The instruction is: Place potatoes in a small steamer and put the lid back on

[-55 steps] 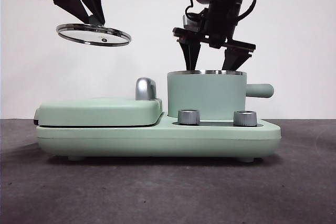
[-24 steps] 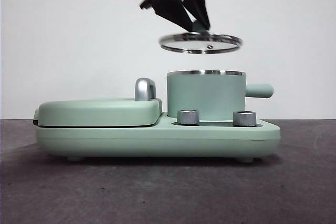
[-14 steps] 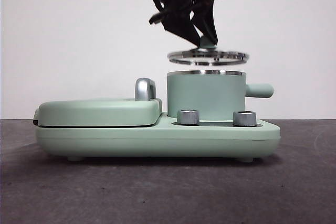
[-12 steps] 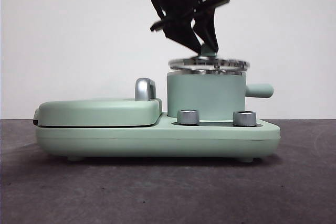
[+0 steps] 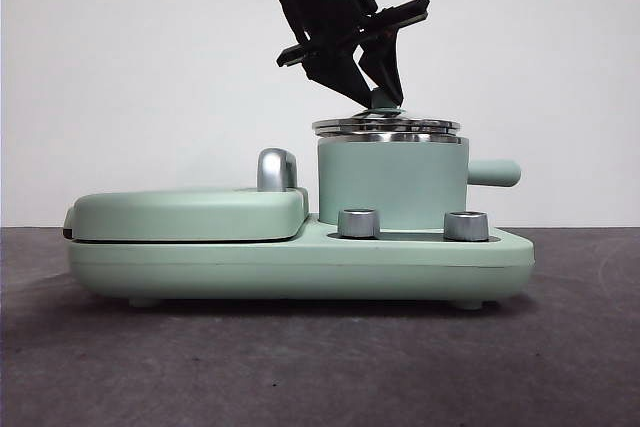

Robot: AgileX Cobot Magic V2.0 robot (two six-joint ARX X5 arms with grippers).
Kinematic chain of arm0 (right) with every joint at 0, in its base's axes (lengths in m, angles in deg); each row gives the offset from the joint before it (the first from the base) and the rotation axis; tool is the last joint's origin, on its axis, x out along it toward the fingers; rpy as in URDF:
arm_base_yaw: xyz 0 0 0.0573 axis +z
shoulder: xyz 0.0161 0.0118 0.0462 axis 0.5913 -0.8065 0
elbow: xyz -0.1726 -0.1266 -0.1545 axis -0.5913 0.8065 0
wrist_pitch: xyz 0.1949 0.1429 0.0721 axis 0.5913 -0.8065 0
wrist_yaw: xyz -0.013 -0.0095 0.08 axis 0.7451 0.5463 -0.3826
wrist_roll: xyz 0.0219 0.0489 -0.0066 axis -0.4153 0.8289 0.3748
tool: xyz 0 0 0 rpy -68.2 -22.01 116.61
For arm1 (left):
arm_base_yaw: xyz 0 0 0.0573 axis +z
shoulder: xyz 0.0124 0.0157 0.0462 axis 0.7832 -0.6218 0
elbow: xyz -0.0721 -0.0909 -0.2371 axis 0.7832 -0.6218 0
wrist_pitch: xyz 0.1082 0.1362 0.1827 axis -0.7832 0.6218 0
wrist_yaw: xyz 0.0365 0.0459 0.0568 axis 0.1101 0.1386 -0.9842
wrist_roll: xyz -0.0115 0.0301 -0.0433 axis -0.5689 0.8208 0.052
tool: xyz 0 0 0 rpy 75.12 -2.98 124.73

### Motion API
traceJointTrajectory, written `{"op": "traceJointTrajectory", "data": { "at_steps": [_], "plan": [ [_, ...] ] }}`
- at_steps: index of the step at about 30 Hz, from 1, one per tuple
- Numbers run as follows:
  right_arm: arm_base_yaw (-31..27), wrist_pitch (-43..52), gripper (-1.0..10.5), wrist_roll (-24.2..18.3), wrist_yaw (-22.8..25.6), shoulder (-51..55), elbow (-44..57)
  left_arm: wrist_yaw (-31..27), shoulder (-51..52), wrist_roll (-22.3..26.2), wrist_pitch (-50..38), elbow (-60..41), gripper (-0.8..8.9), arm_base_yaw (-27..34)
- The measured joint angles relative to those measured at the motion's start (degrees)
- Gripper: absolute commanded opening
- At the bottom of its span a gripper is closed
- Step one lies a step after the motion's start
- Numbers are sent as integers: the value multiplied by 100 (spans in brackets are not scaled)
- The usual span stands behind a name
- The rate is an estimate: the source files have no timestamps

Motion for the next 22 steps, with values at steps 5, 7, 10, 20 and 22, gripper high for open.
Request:
{"op": "traceJointTrajectory", "data": {
  "at_steps": [5,7,10,20,22],
  "plan": [
    [0,0,315,0,0,0,0,0,0,-90,2,0,49,-4],
    [0,0,315,0,0,0,0,2,0,-127,-7,0,49,-22],
    [0,0,315,0,0,0,0,2,0,-133,9,0,49,-28],
    [0,0,315,2,0,0,0,2,0,-146,26,0,49,-68],
    [0,7,315,2,0,0,0,7,-11,-144,26,0,49,-101]
  ]
}}
